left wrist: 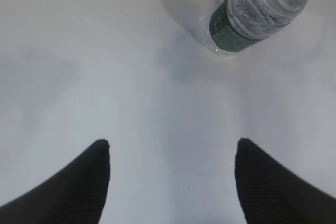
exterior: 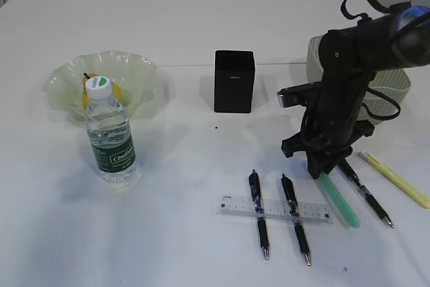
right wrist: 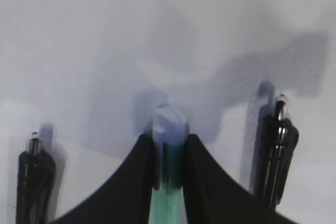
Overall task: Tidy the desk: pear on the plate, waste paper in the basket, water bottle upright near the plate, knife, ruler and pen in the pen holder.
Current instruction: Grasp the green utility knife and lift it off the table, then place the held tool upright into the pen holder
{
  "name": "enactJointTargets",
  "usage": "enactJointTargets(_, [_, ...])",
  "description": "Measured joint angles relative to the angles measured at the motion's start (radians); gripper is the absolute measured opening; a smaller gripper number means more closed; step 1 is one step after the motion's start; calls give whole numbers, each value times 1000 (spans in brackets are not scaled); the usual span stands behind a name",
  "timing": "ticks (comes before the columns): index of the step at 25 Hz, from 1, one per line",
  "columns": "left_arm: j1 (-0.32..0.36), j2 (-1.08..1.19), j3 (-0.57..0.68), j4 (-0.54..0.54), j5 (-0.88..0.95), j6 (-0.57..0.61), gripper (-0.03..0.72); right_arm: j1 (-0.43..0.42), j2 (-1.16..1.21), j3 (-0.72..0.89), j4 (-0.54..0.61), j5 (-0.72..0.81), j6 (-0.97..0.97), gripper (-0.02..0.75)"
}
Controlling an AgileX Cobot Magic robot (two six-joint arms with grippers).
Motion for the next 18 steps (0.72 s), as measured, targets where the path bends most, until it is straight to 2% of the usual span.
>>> enactJointTargets(5, [0,0,0,0,0,0,527,1,-30,-28,-4,20,0,123])
enactJointTargets(18, [0,0,0,0,11,0,527,1,-84,-236,27,71,0,123])
